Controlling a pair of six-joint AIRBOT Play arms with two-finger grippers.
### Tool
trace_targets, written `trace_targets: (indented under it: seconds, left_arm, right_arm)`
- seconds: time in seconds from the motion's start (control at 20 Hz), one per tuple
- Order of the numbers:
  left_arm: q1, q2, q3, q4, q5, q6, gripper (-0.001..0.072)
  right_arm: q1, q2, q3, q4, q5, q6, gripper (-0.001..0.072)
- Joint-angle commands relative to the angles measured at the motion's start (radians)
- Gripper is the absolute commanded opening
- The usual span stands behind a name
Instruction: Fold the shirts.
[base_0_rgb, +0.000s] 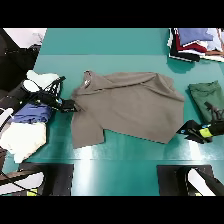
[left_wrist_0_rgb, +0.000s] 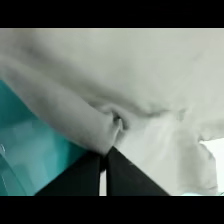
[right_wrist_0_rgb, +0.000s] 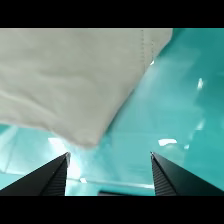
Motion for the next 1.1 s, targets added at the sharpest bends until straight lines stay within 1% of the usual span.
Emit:
trace_targets:
  seconds: [0.0, 0.05, 0.1, 0.15, 0.3, 0.35, 0.45, 0.5, 0.6, 0.75, 0.9, 1.05]
  left_arm:
    - [-0.001, 0.001, 0.045, -0.002, -0.014, 0.001, 0.0028]
    - [-0.001, 0.001, 0.045, -0.001, -0.015, 0.001, 0.0028]
    - [-0.001, 0.001, 0.045, -0.001, -0.015, 0.001, 0.0028]
    - [-0.001, 0.001, 0.045, -0.001, -0.017, 0.001, 0.0028]
    - [-0.001, 0.001, 0.045, -0.001, -0.036, 0.002, 0.0028]
    - [-0.001, 0.001, 0.045, 0.000, -0.041, 0.001, 0.0028]
    - [-0.001, 0.001, 0.045, 0.001, -0.072, 0.001, 0.0027]
    - [-0.001, 0.001, 0.045, 0.001, -0.094, 0.001, 0.0027]
    - [0.000, 0.019, 0.045, 0.004, -0.104, 0.001, 0.0027]
    - [0.023, 0.148, 0.117, 0.014, -0.095, -0.013, 0.0027]
    - [0.067, 0.304, 0.316, 0.013, -0.112, -0.029, 0.0028]
    - [0.071, 0.429, 0.551, 0.007, -0.108, -0.033, 0.0028]
  right_arm:
    - [0.034, 0.002, -0.114, 0.043, -0.137, 0.010, 0.0569]
    - [0.066, -0.011, -0.126, 0.043, -0.163, 0.012, 0.0550]
    - [0.097, -0.034, -0.124, 0.044, -0.174, 0.012, 0.0497]
    - [0.132, -0.066, -0.114, 0.050, -0.180, 0.011, 0.0460]
    - [0.222, -0.159, -0.059, 0.066, -0.176, 0.011, 0.0447]
    - [0.250, -0.186, -0.039, 0.065, -0.171, 0.011, 0.0394]
    - [0.290, -0.221, -0.004, 0.056, -0.148, 0.010, 0.0061]
    - [0.301, -0.231, 0.010, 0.055, -0.135, 0.010, 0.0016]
    - [0.307, -0.227, 0.050, 0.055, -0.104, 0.010, 0.0016]
    - [0.304, -0.122, 0.200, 0.003, -0.065, 0.013, 0.0015]
    - [0.280, 0.007, 0.457, -0.012, -0.054, 0.035, 0.0016]
    - [0.231, 0.111, 0.730, -0.014, -0.113, 0.038, 0.0015]
